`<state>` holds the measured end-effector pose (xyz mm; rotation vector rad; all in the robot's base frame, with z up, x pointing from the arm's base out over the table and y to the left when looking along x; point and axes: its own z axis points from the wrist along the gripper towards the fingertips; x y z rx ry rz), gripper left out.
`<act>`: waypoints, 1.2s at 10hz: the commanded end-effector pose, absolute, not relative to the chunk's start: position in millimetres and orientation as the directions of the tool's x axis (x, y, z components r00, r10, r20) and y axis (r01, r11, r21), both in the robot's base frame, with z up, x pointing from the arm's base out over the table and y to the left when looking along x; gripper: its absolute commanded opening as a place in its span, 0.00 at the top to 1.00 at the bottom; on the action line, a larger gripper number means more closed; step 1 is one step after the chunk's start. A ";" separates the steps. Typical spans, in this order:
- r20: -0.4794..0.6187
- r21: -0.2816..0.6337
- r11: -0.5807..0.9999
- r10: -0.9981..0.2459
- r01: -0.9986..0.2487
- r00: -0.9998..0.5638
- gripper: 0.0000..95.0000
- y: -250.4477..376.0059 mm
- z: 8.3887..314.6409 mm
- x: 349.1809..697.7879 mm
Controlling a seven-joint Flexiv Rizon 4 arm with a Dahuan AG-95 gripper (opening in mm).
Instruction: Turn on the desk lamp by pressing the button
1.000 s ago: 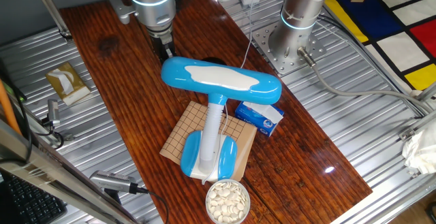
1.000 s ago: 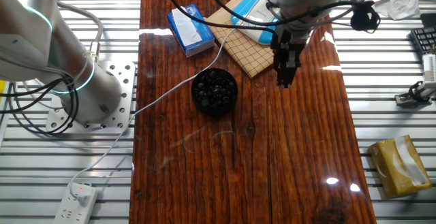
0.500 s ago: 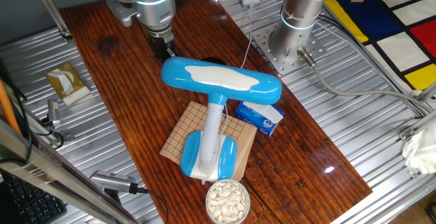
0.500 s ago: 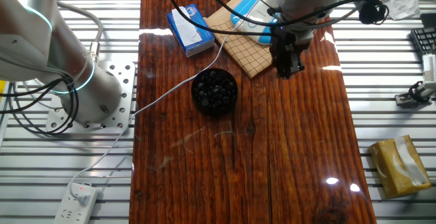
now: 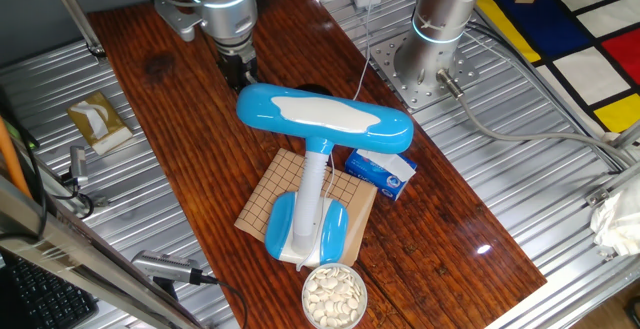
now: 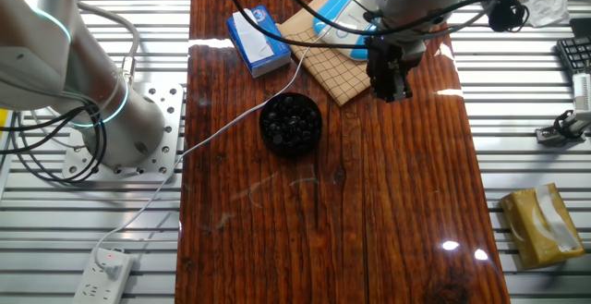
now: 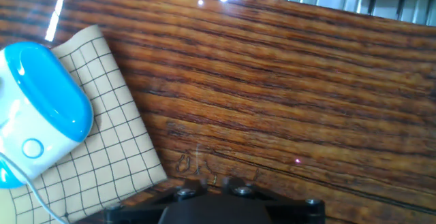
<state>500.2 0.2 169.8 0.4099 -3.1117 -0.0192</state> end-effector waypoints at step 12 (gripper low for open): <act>-0.117 0.307 0.887 -0.325 -0.345 -0.938 1.00 4.3 169.2 501.1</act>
